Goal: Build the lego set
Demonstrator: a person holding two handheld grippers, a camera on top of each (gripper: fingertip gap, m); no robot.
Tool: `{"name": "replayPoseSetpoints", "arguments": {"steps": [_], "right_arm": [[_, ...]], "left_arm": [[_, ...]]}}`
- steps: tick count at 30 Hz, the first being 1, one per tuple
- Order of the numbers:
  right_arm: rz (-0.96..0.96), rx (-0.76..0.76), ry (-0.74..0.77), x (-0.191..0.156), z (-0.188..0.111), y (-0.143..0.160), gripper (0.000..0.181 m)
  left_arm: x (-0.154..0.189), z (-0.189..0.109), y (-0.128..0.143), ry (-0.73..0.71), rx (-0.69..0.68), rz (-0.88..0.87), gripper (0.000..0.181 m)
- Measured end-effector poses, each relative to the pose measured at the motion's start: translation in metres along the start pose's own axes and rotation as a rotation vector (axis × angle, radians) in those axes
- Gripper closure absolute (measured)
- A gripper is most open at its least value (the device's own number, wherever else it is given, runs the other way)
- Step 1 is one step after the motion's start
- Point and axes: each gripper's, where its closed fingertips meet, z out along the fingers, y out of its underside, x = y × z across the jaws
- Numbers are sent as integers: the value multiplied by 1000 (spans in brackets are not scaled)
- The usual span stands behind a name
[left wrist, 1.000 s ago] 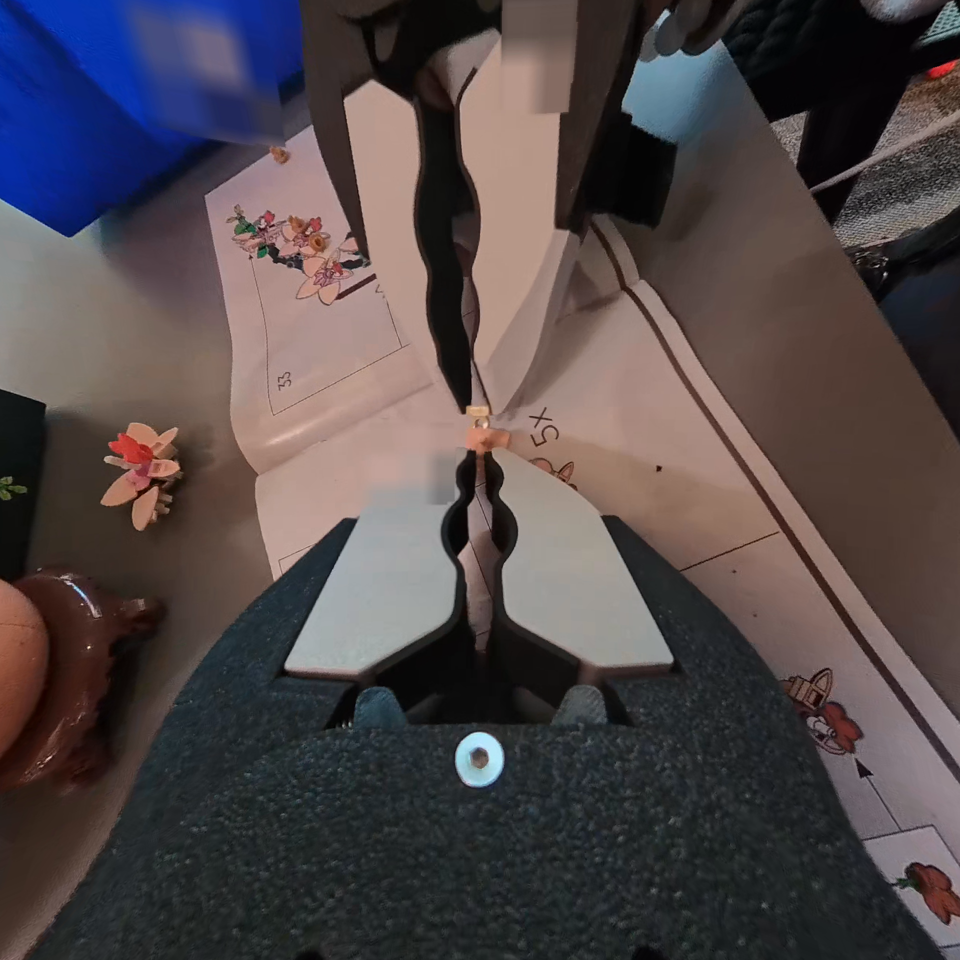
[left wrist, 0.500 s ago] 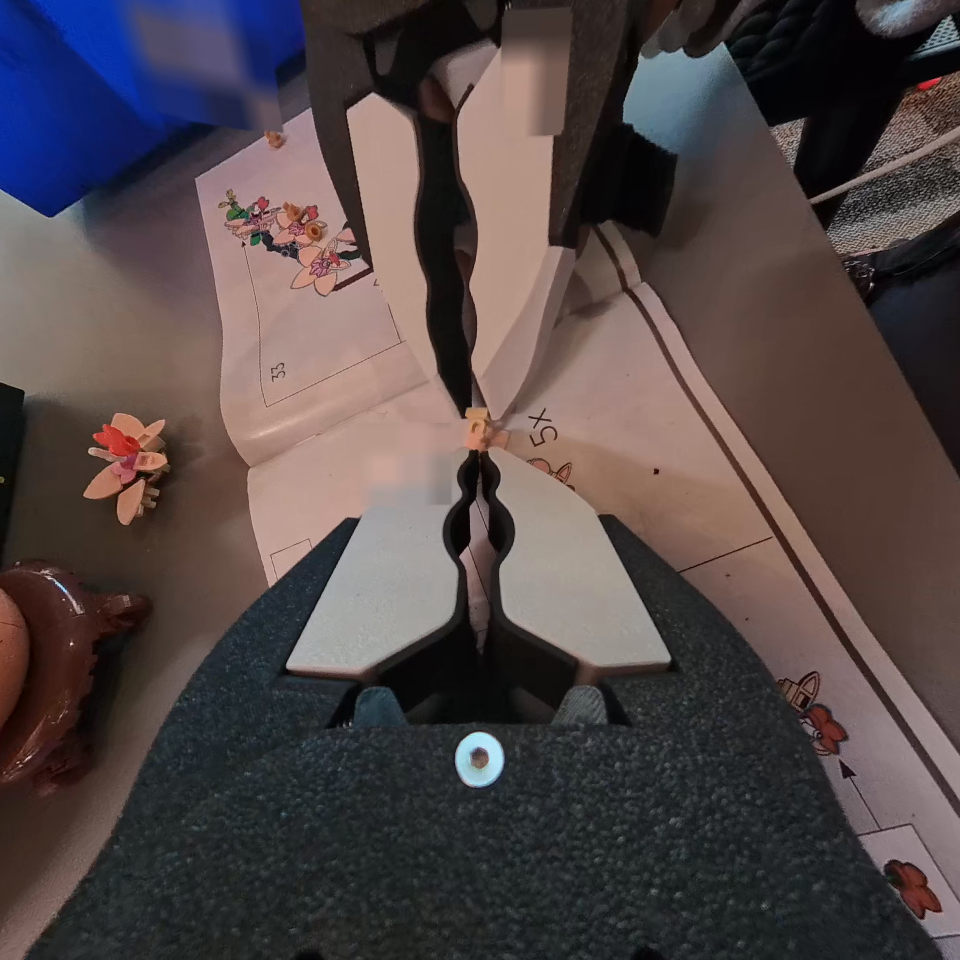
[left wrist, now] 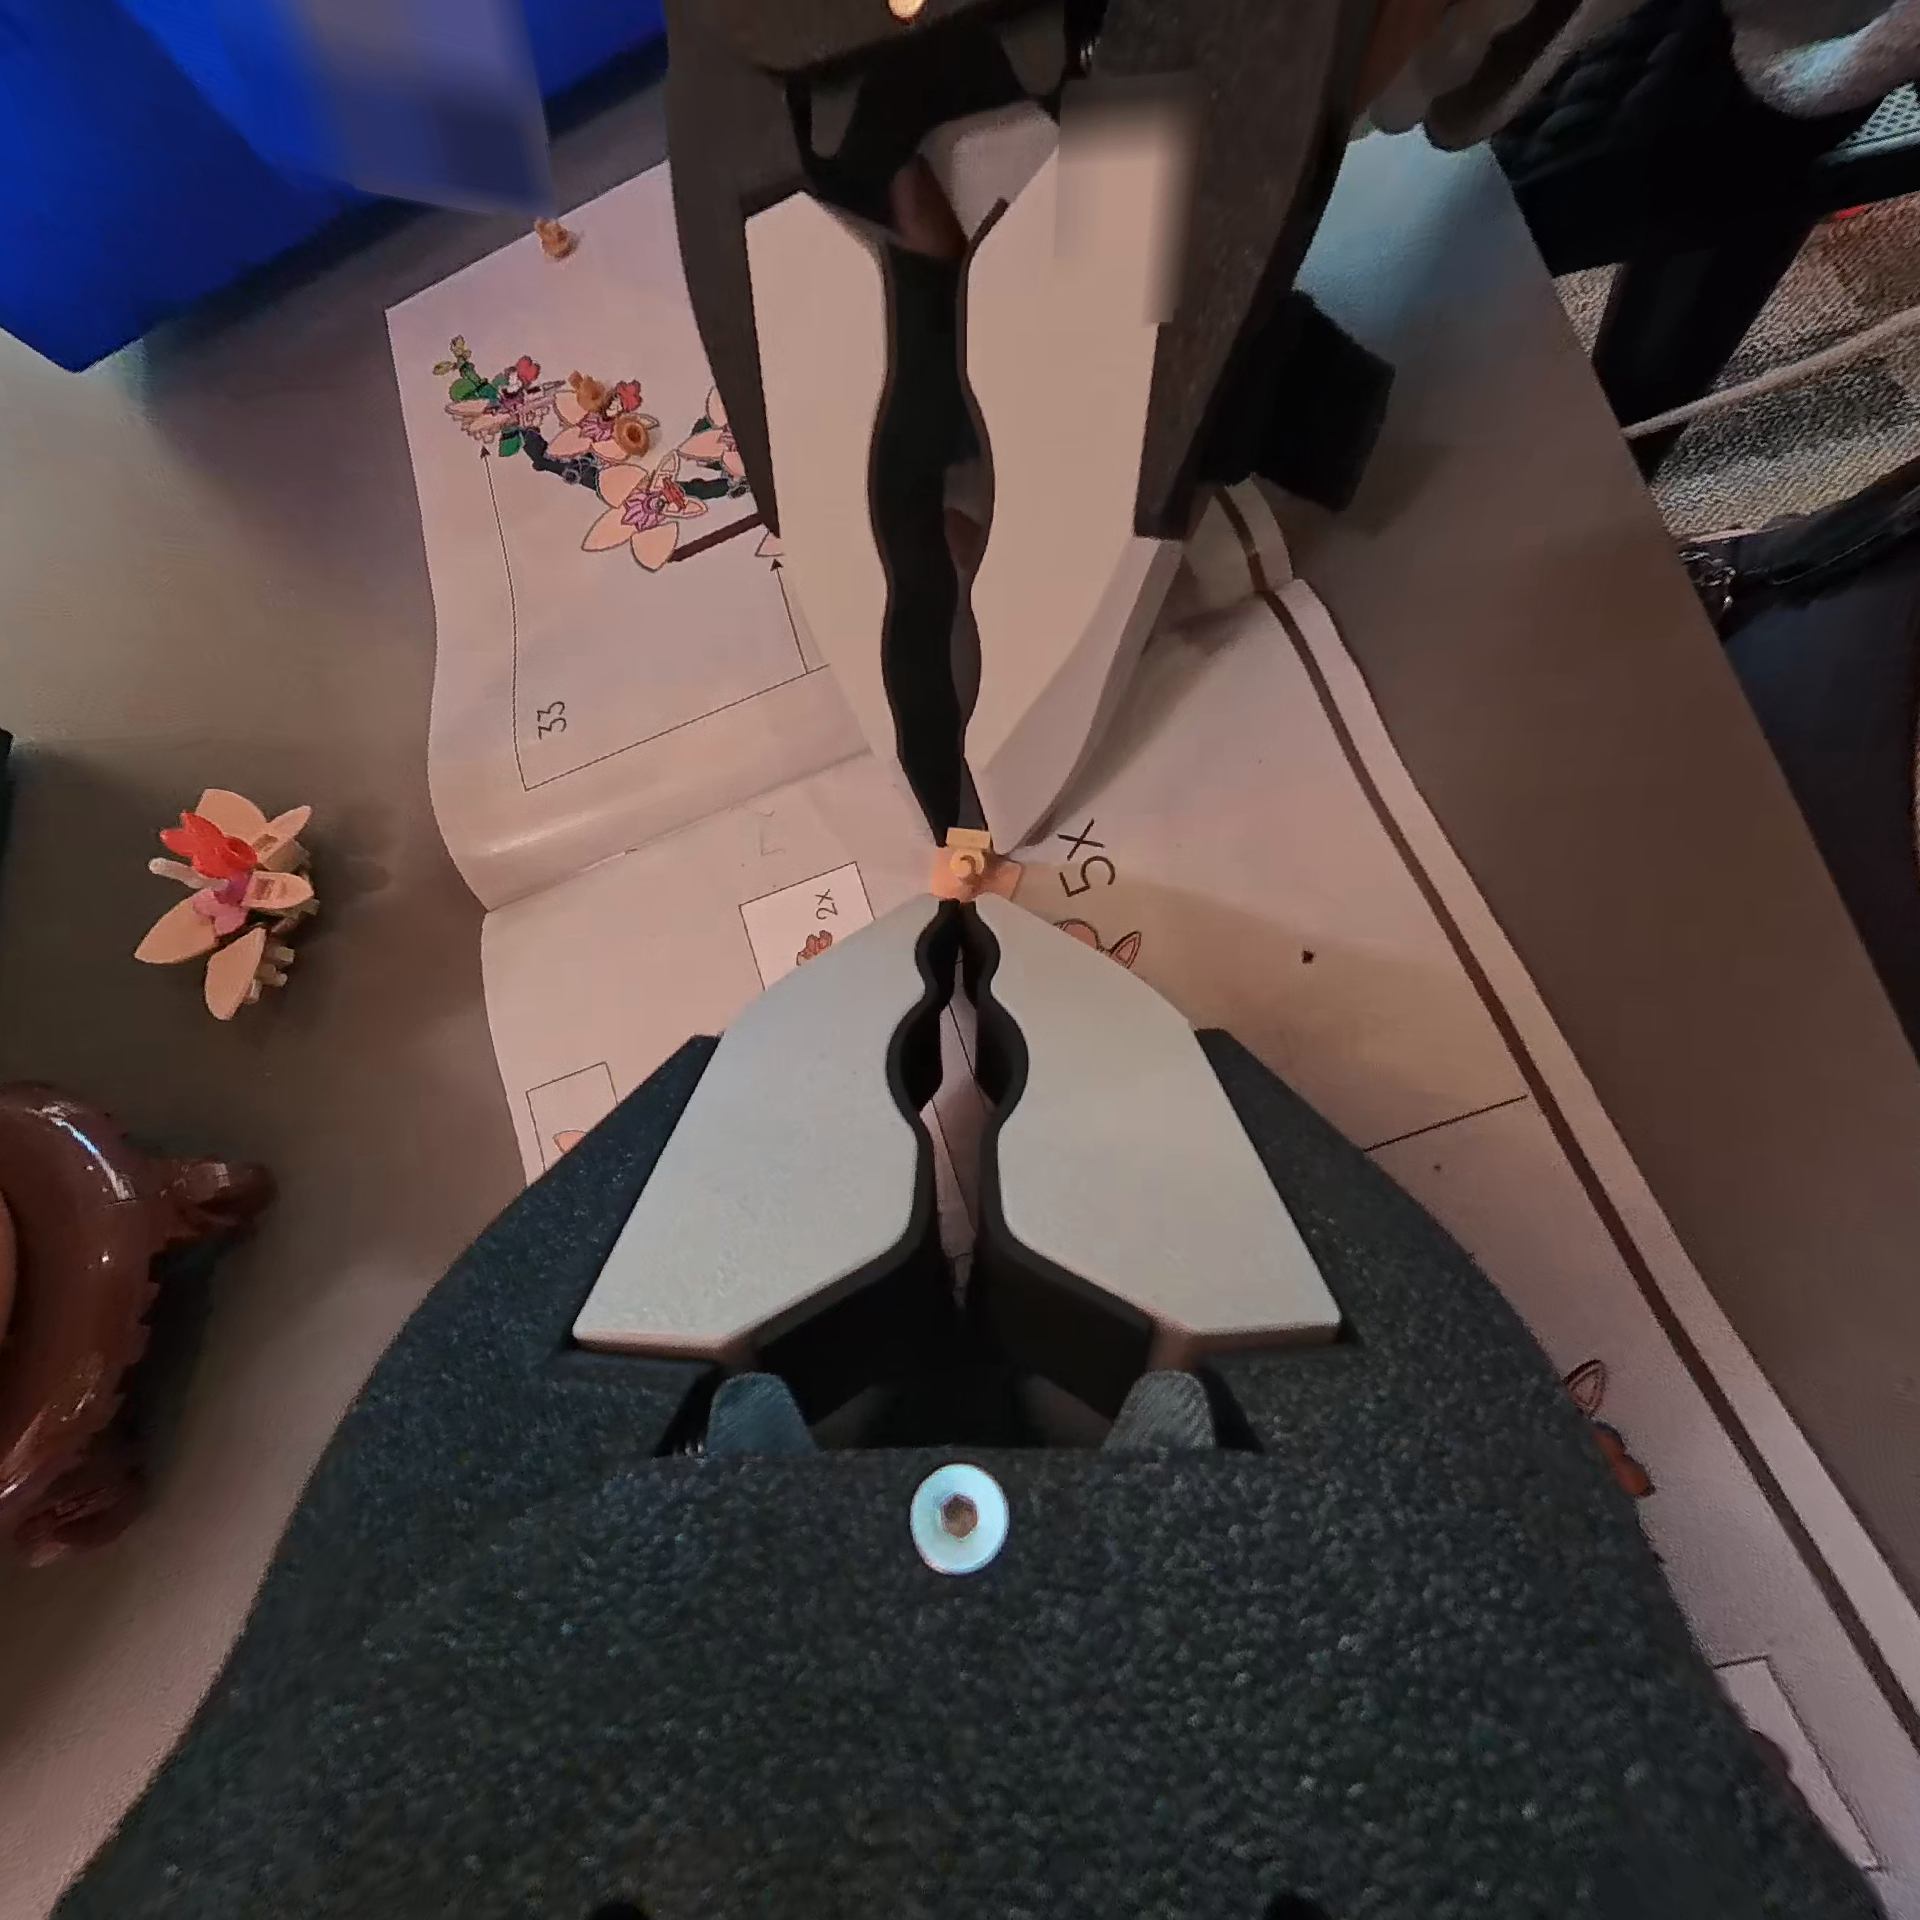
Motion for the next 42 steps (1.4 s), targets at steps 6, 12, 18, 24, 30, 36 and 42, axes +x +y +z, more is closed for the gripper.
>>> {"name": "replayPoseSetpoints", "arguments": {"steps": [6,12,18,24,30,36,42], "right_arm": [[-10,0,55,-1,1,1,175],[-29,-11,99,0,2,1,175],[-27,-13,115,0,3,0,176],[-27,-26,154,0,3,0,175],[-11,-7,155,0,3,0,175],[-23,-13,92,-1,4,0,175],[-69,-17,51,-9,4,-1,166]], "left_arm": [[0,0,0,-39,6,-33,181],[0,0,0,-47,-11,-55,181],[0,0,0,-46,-19,-73,181],[0,0,0,-86,-23,-87,181],[-1,0,0,-113,-25,-108,181],[0,-1,1,-201,-67,-159,181],[2,-3,2,-257,-73,-207,181]]}}
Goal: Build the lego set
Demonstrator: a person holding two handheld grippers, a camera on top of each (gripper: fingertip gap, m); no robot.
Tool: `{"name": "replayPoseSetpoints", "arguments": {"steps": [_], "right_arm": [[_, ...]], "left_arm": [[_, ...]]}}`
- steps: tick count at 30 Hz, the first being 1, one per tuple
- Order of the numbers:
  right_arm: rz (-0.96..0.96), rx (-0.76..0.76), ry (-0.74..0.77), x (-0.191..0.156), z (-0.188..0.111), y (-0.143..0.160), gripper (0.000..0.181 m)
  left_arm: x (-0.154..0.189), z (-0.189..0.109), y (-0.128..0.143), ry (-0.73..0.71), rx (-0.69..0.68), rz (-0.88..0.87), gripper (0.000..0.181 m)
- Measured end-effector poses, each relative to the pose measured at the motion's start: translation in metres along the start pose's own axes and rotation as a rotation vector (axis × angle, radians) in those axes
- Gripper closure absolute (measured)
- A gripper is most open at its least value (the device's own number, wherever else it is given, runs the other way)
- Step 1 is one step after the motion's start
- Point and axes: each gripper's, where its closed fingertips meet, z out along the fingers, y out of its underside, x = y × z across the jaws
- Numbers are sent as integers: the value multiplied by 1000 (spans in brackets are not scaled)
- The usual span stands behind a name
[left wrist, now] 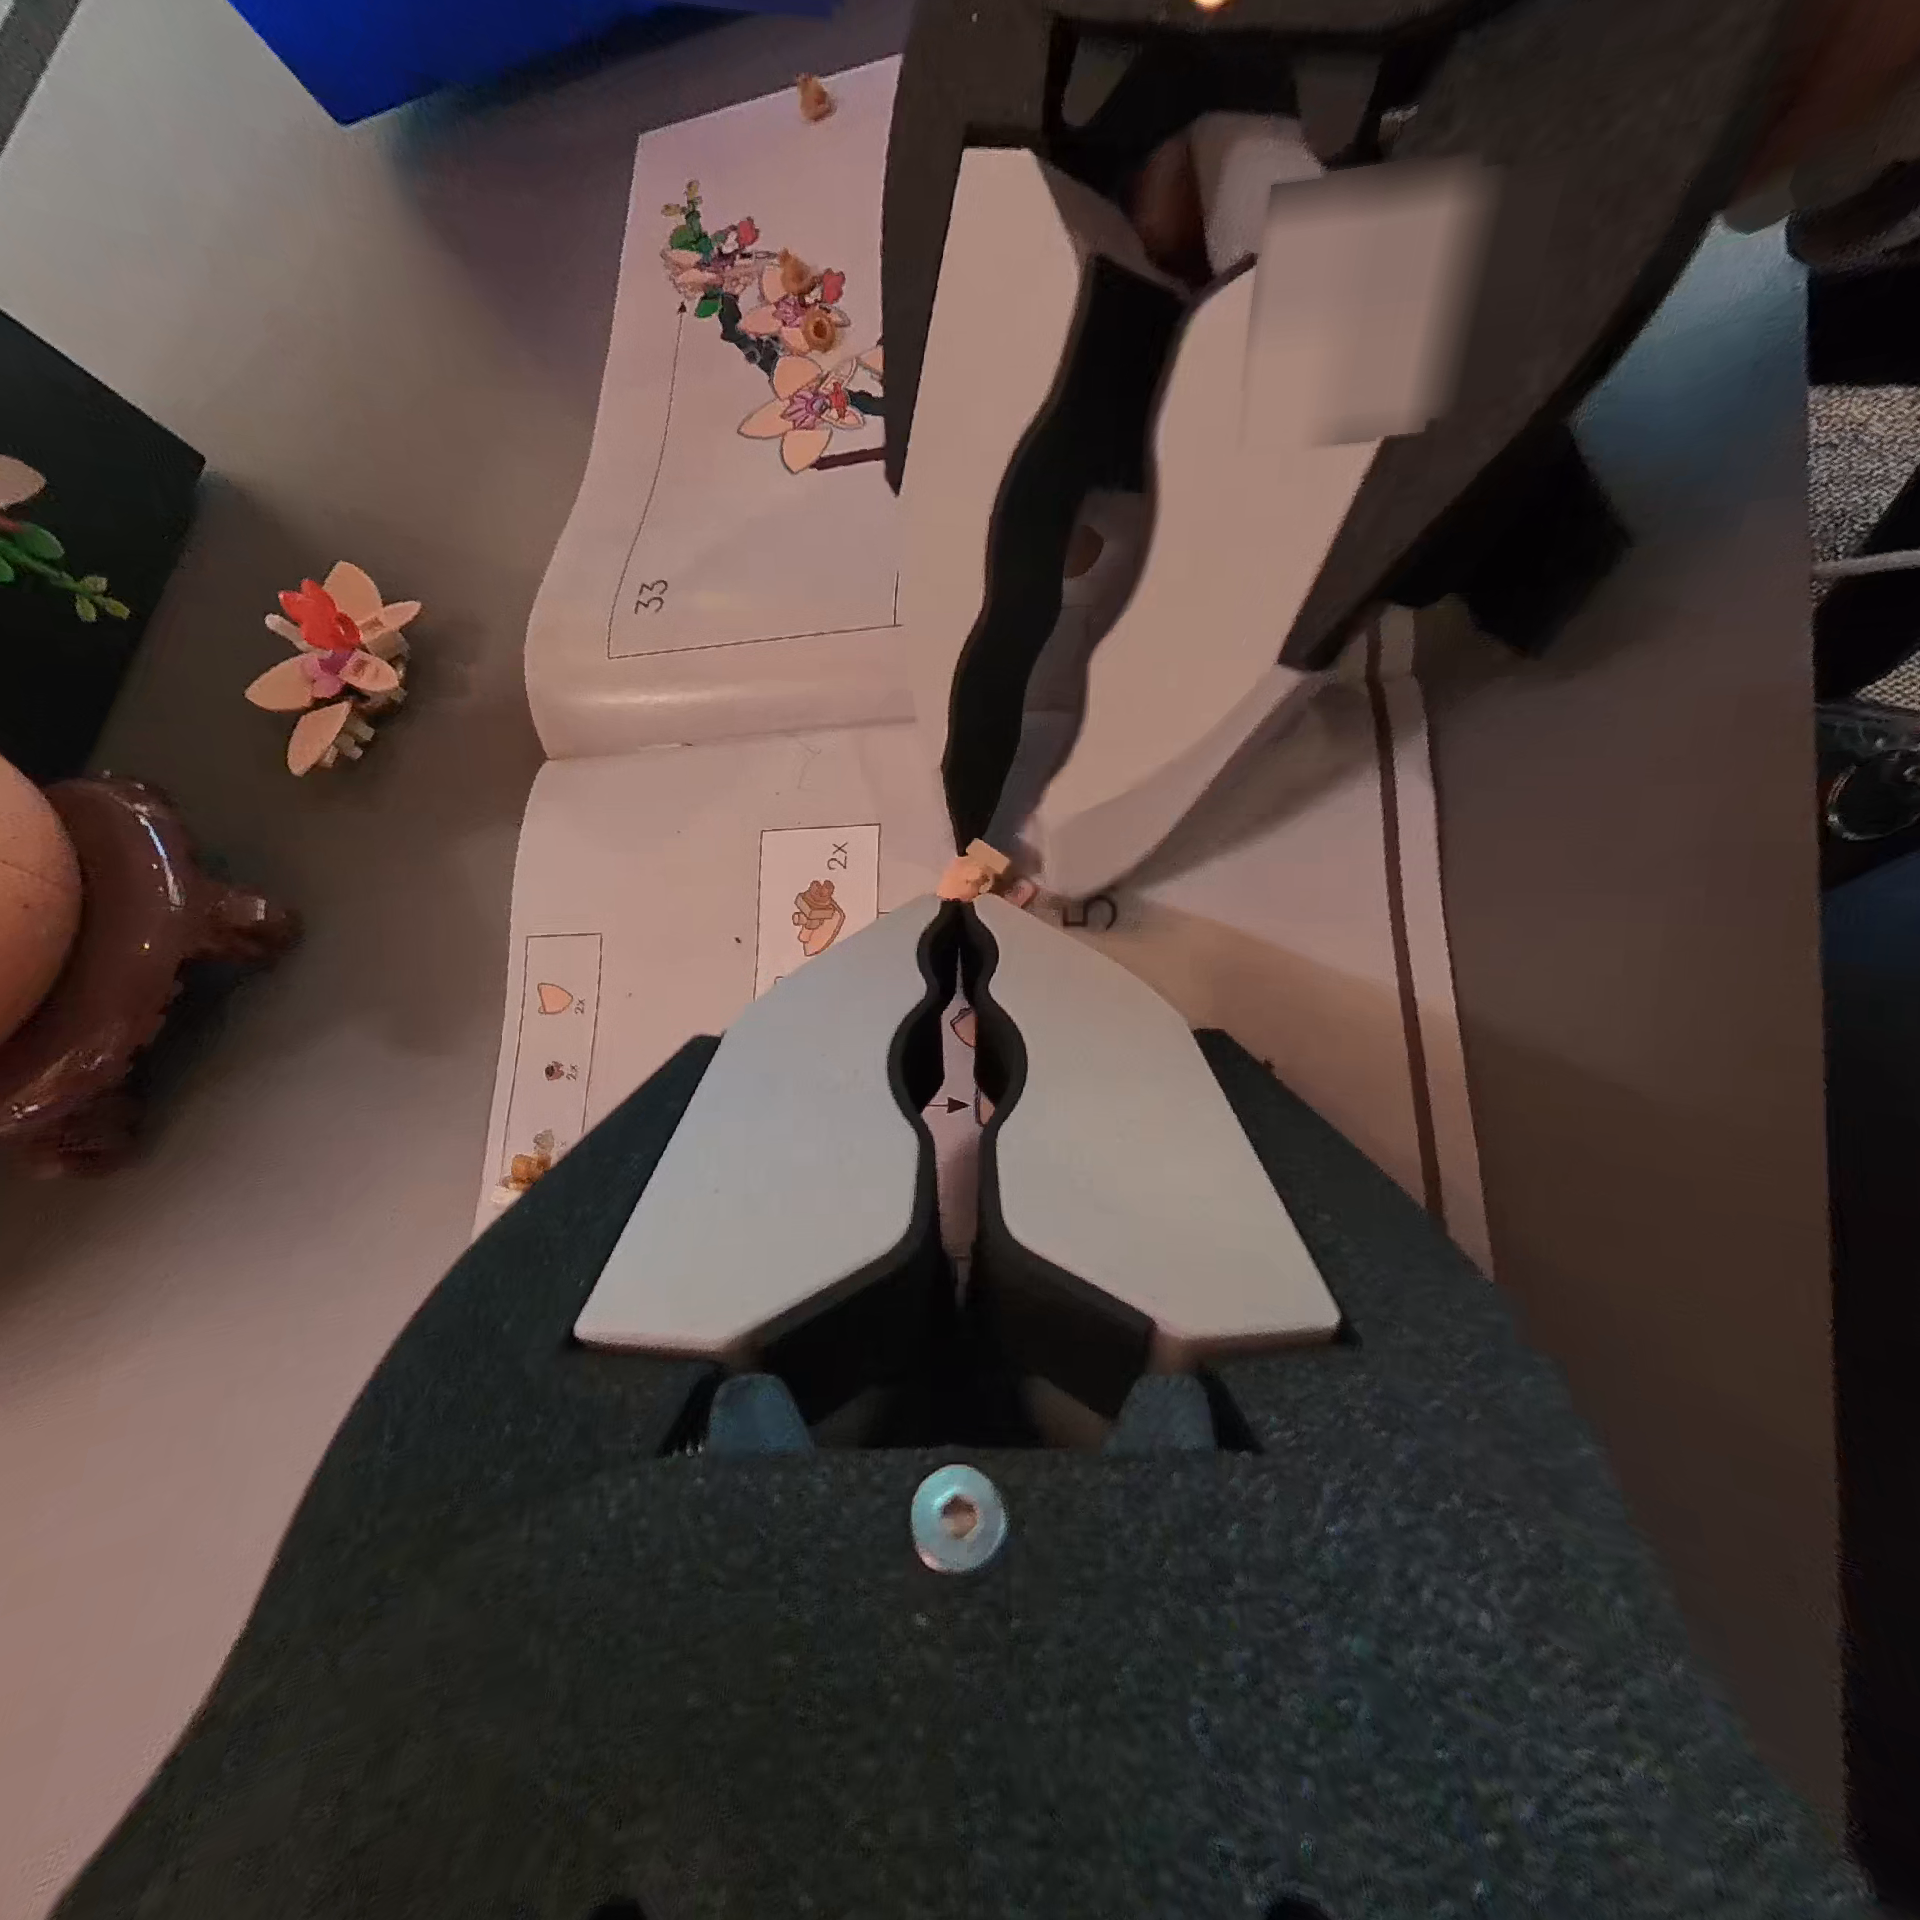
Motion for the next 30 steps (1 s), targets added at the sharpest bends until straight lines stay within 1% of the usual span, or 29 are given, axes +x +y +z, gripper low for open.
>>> {"name": "replayPoseSetpoints", "arguments": {"steps": [1,5,10,12,14,17,18,20,22,24,26,28,29,30], "right_arm": [[10,4,-20,-2,-1,0,164],[-33,22,-21,1,-7,-2,169],[-58,51,8,12,-26,-9,168],[-97,145,35,17,-47,-18,171],[-105,258,85,27,-76,-26,173],[-70,331,177,46,-112,-20,169],[-56,323,188,49,-117,-14,168],[-29,278,185,49,-116,-1,175],[-46,232,113,34,-100,8,177],[-101,151,118,31,-87,18,177],[-132,104,216,48,-87,24,175],[-61,60,403,85,-101,29,174],[-21,20,462,100,-107,35,171],[16,-19,461,107,-106,39,168]], "left_arm": [[0,0,0,-2,-2,-9,181],[0,0,0,-13,-1,-17,181],[0,0,0,-16,-14,-35,181],[0,0,0,-29,-23,-49,181],[0,0,0,-39,-30,-71,181],[0,0,0,-52,-43,-109,181],[0,0,1,-56,-46,-125,181],[1,0,0,-62,-44,-165,181],[1,0,0,-66,-34,-194,181],[2,-1,1,-72,-35,-210,181],[2,-1,1,-80,-49,-224,180],[5,-1,1,-78,-68,-225,178],[4,-2,0,-86,-61,-228,176],[3,-3,-2,-95,-50,-234,174]]}}
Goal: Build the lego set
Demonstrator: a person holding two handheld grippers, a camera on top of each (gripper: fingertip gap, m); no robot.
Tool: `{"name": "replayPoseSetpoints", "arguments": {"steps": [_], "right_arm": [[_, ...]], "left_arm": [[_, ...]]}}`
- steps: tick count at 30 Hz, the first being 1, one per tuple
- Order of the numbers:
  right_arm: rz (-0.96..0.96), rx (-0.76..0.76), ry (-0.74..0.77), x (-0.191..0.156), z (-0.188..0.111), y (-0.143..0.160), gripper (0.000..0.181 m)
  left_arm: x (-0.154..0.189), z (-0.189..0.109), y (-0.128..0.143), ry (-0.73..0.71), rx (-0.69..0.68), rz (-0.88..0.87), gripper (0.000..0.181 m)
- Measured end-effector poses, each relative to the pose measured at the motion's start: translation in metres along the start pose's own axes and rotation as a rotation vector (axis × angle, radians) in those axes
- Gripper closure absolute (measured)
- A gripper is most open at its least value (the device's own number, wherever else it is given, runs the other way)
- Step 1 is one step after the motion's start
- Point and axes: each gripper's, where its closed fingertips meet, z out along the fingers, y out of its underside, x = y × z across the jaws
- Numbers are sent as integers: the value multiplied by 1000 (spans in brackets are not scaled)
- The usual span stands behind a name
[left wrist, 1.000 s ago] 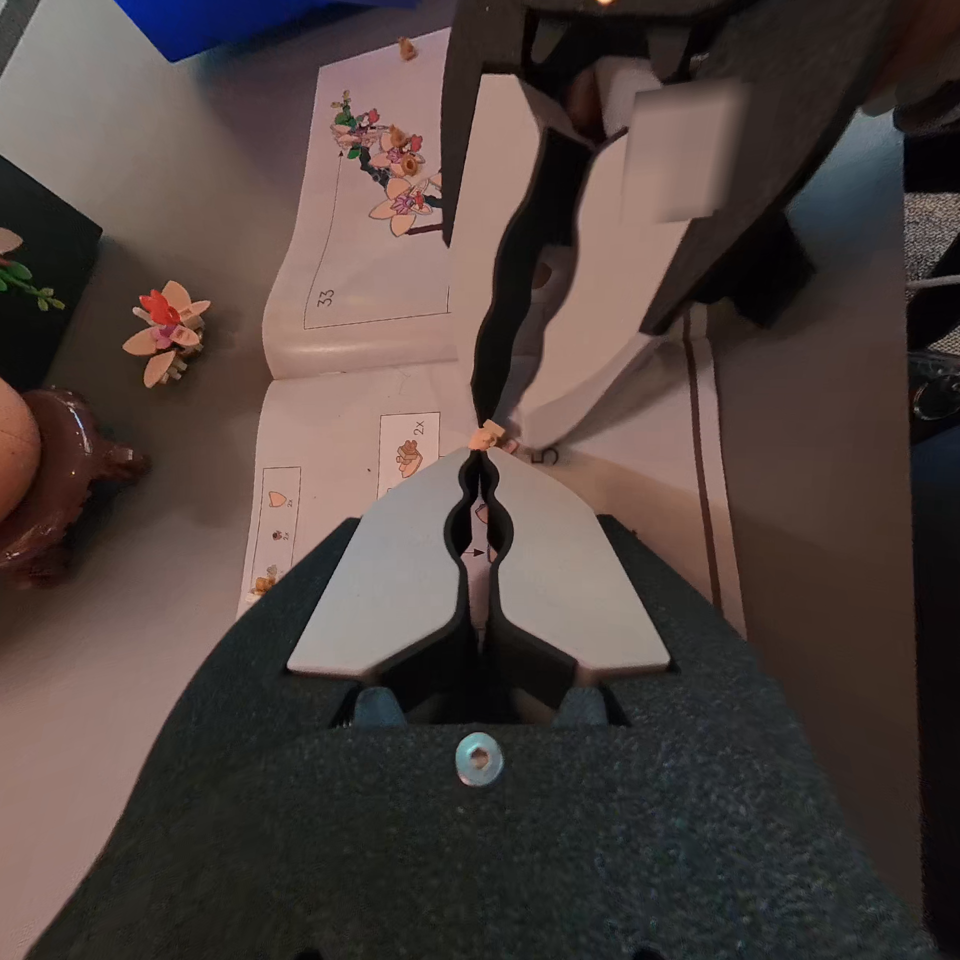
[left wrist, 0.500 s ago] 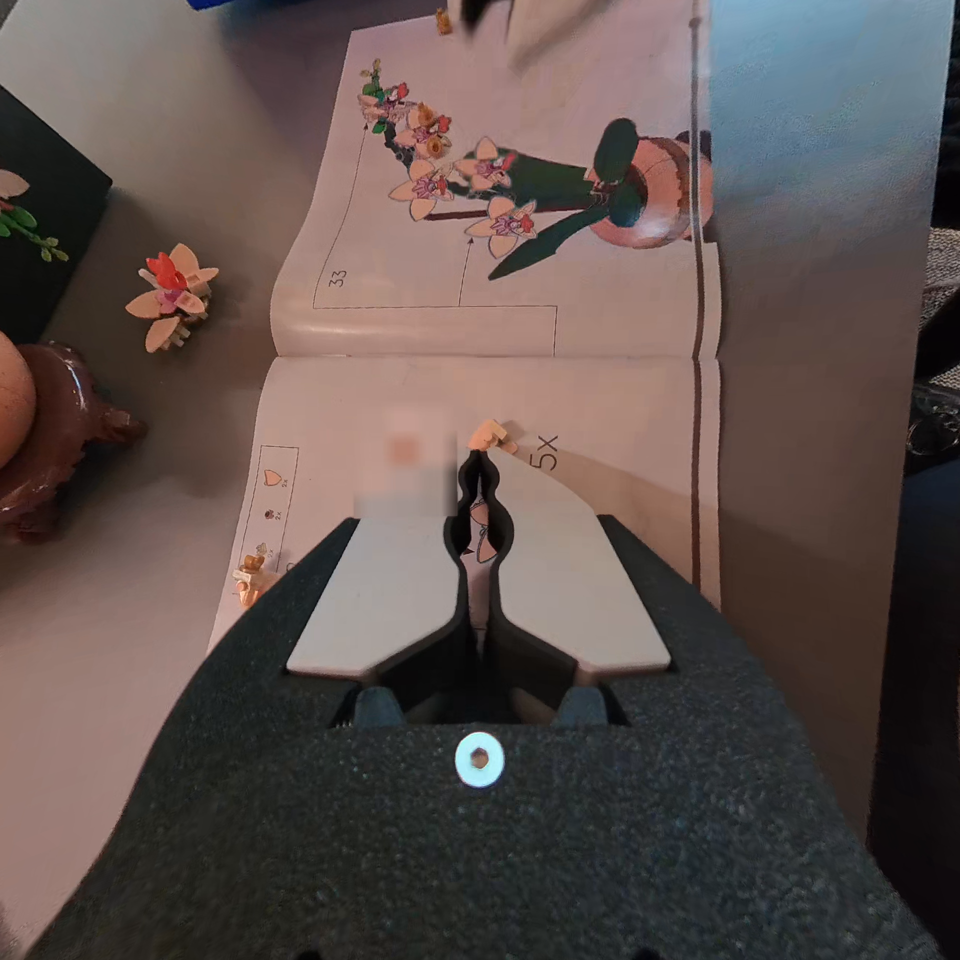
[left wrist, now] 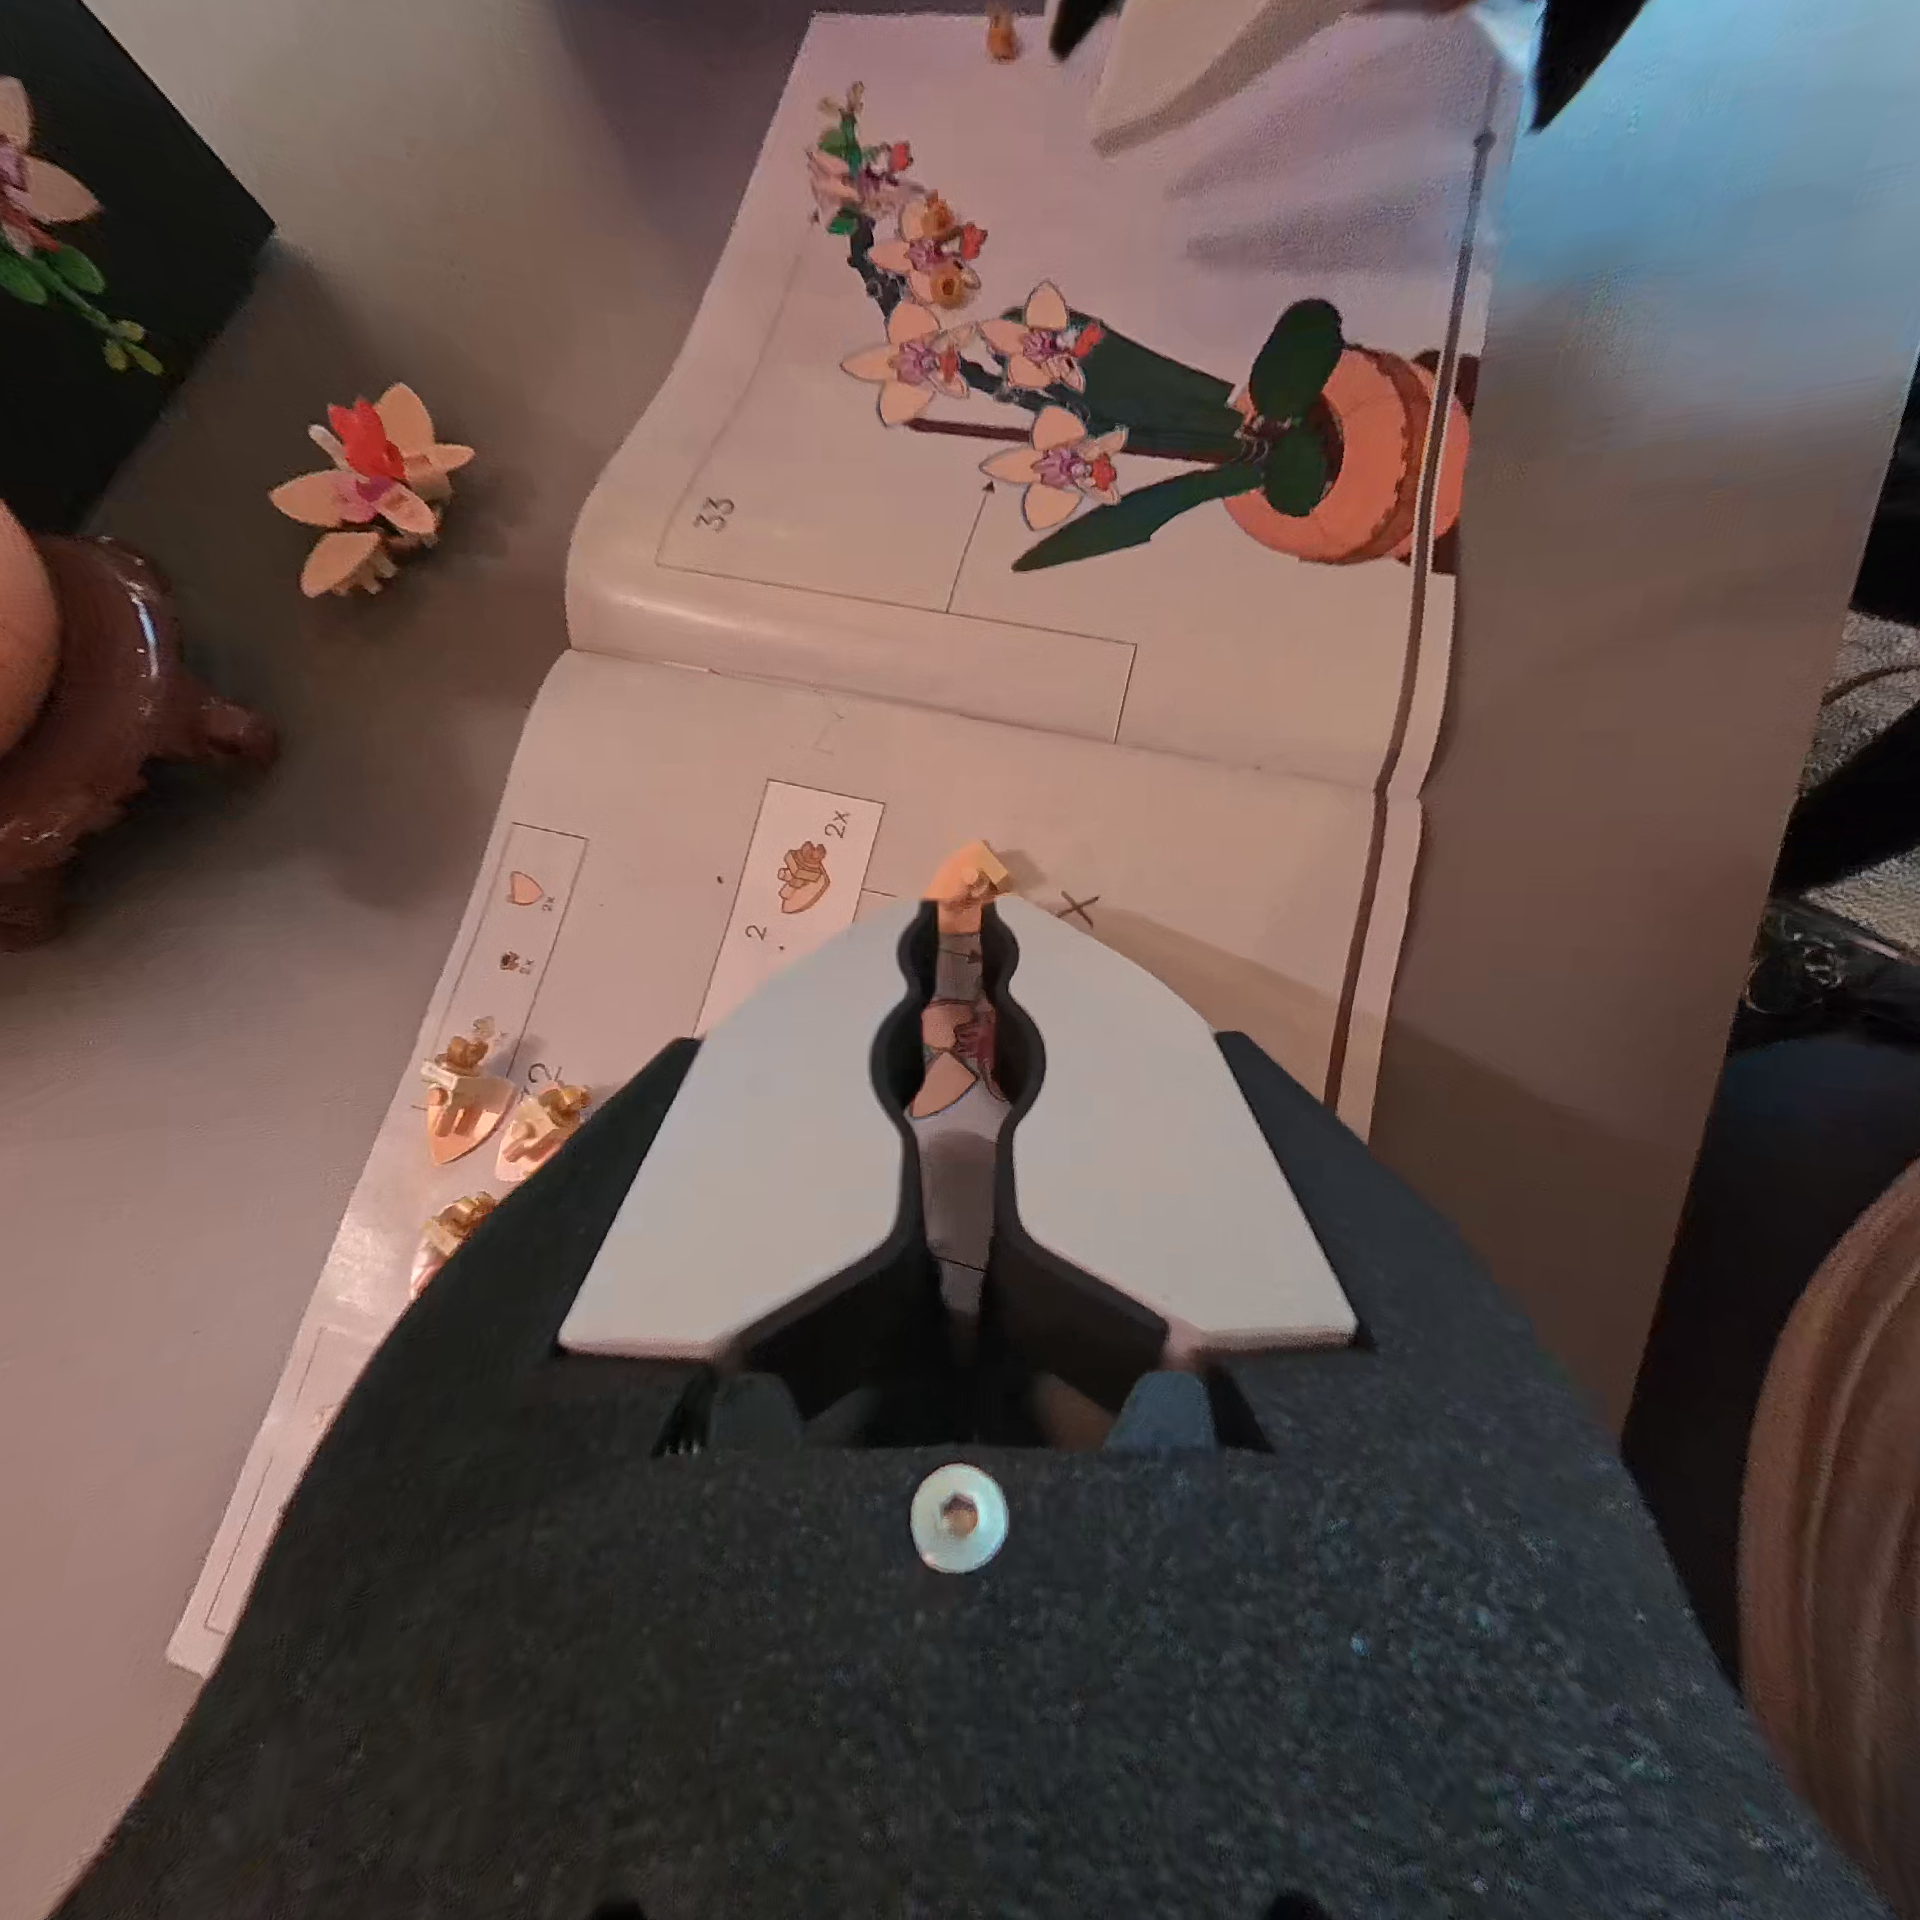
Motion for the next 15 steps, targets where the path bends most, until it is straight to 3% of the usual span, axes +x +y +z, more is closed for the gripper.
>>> {"name": "replayPoseSetpoints", "arguments": {"steps": [11,15], "right_arm": [[116,-69,-117,-6,41,0,170],[105,-53,-163,-7,41,-2,178]], "left_arm": [[-21,-23,-10,-49,120,-40,170],[-30,-32,-23,-80,245,-26,169]]}}
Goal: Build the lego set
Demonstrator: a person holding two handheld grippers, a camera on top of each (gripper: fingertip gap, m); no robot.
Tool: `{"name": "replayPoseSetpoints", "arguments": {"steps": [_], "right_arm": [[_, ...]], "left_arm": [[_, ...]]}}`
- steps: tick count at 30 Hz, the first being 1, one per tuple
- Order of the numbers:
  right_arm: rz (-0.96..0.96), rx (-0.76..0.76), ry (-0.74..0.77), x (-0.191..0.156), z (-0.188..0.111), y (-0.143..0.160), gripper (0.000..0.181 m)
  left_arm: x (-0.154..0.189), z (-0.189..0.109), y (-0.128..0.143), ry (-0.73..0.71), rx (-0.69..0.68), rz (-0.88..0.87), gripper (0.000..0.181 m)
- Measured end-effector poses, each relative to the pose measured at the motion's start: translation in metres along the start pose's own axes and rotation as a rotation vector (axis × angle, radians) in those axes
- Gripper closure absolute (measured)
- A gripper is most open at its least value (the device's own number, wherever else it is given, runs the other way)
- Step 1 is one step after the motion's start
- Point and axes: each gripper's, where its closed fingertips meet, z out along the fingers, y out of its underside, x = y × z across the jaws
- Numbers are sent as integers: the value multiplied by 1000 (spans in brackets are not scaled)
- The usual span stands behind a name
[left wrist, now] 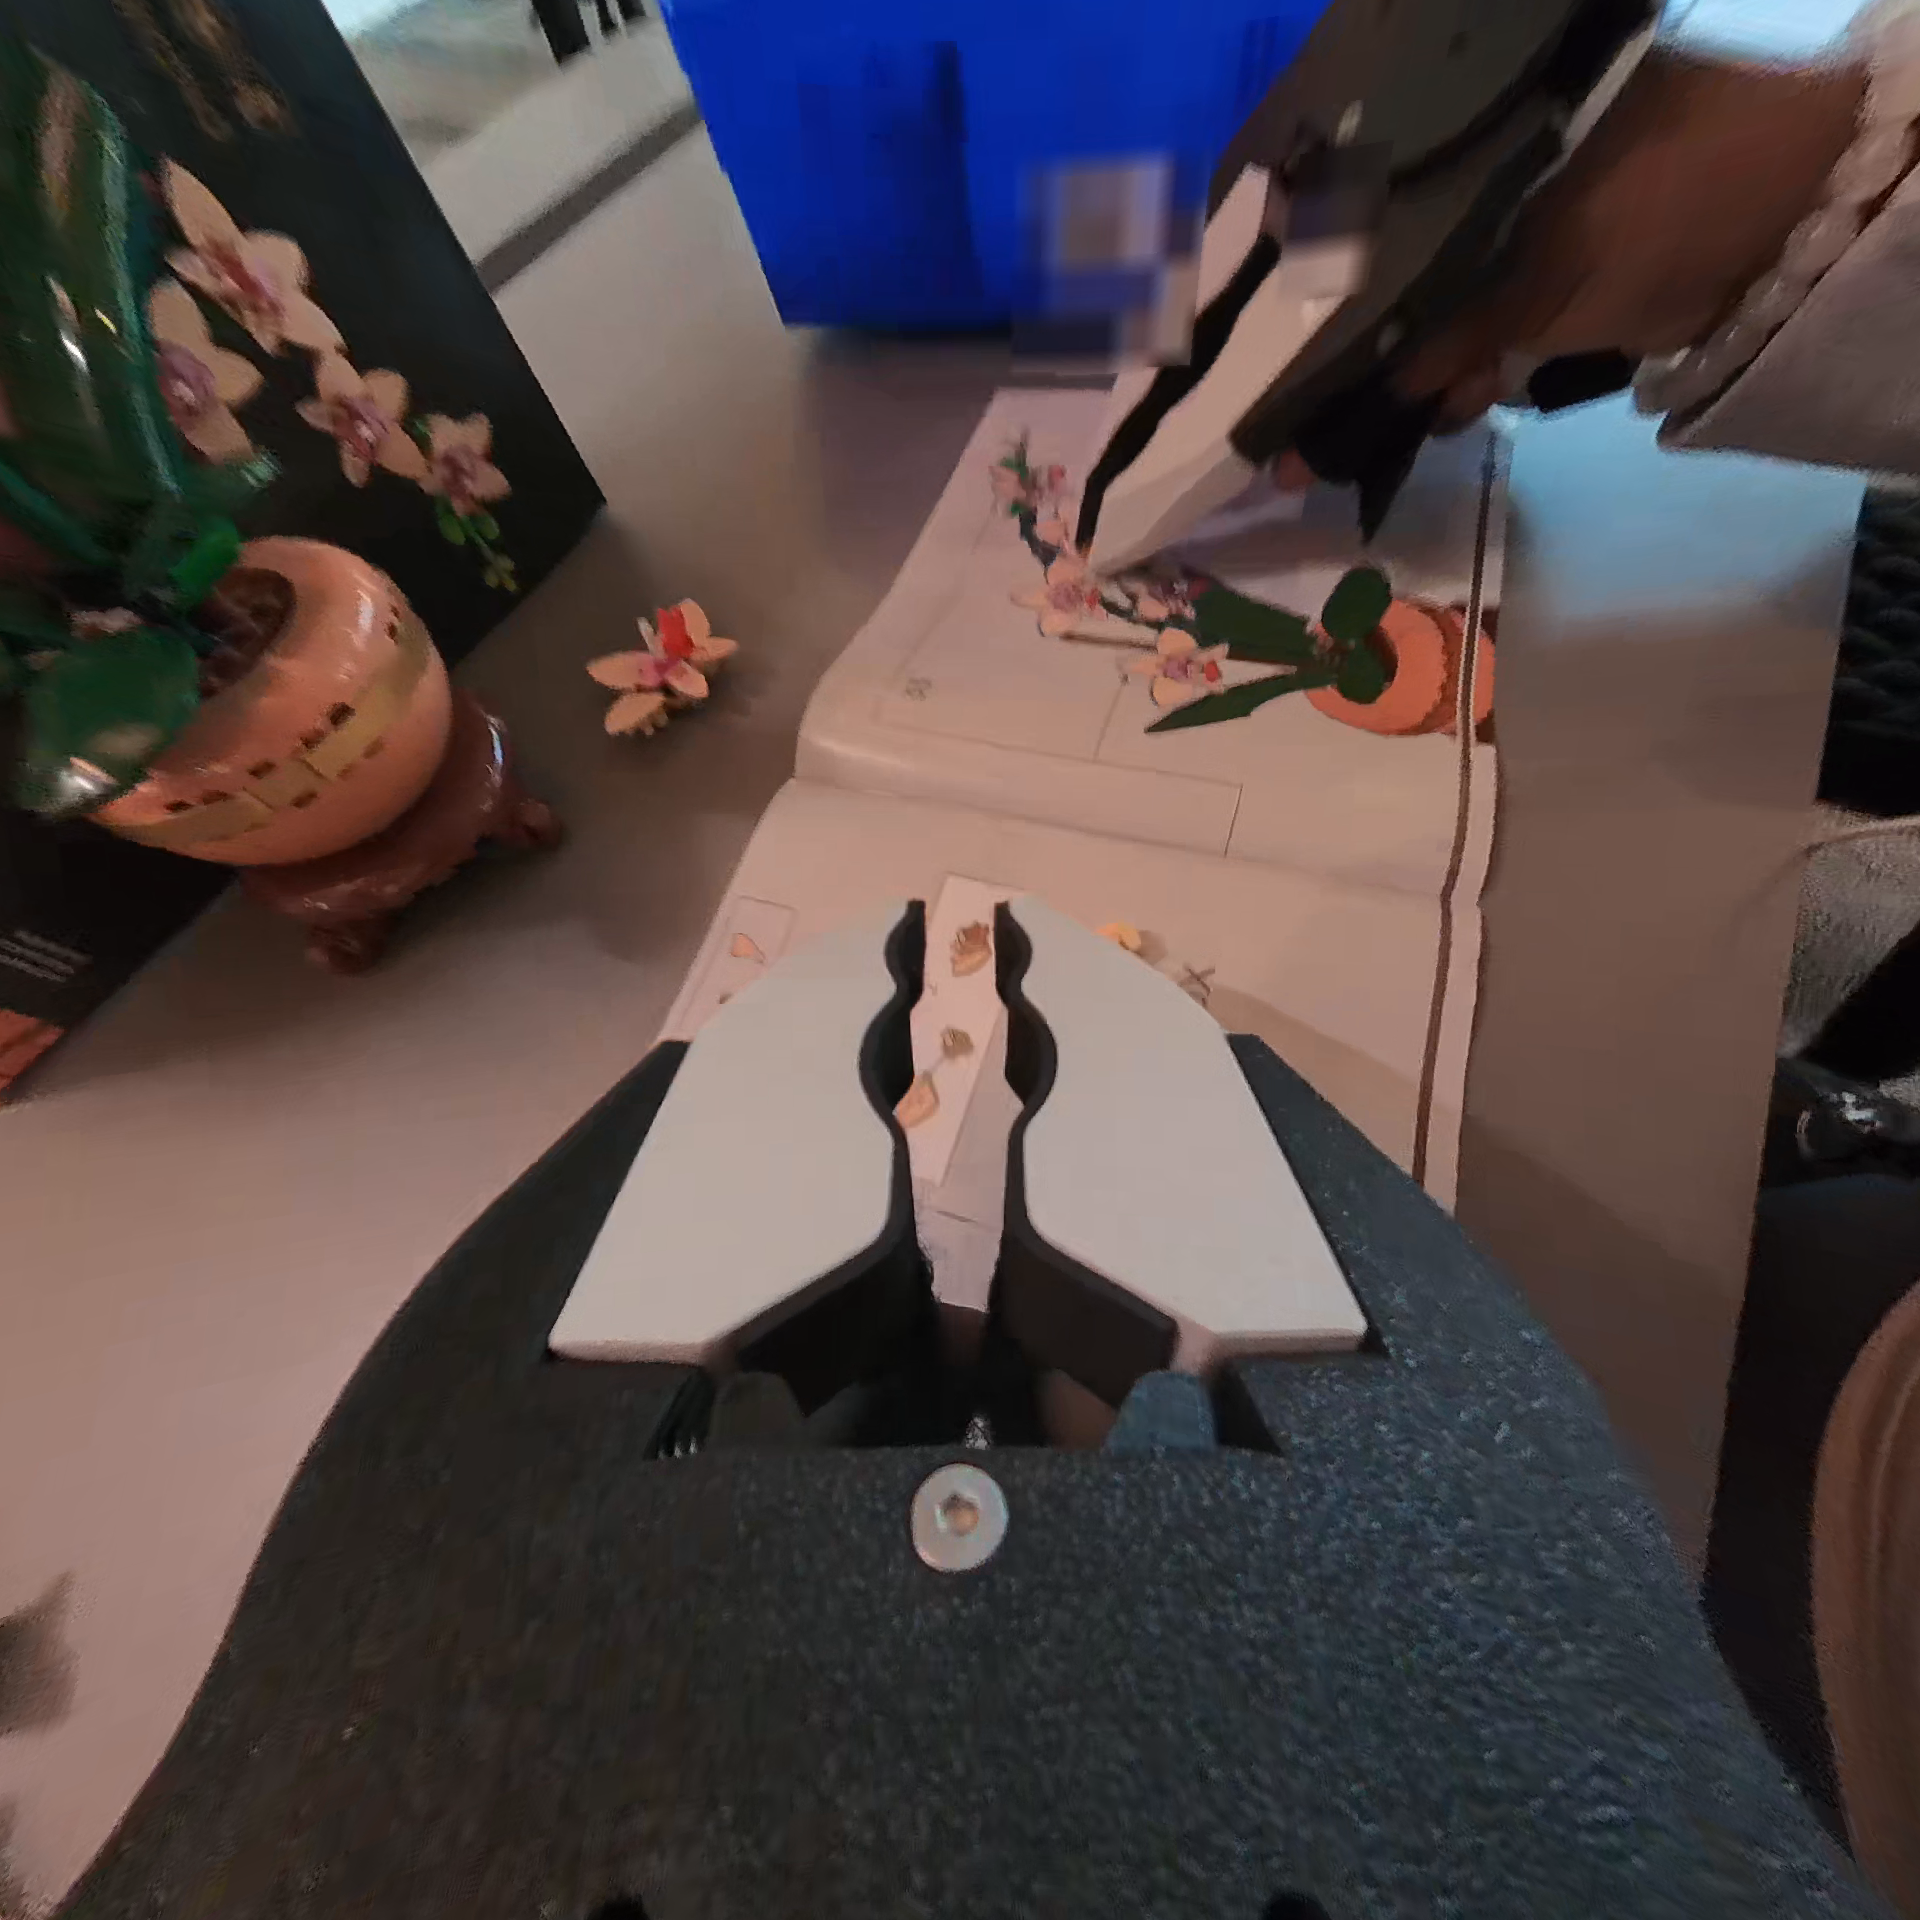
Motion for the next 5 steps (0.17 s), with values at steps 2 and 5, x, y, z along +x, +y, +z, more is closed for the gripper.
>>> {"name": "replayPoseSetpoints", "arguments": {"steps": [2,5], "right_arm": [[-72,131,-108,-18,-7,-17,178],[-148,478,-417,-70,-44,-63,178]], "left_arm": [[-3,-5,-13,22,103,-32,167],[4,-15,-35,206,262,-183,170]]}}
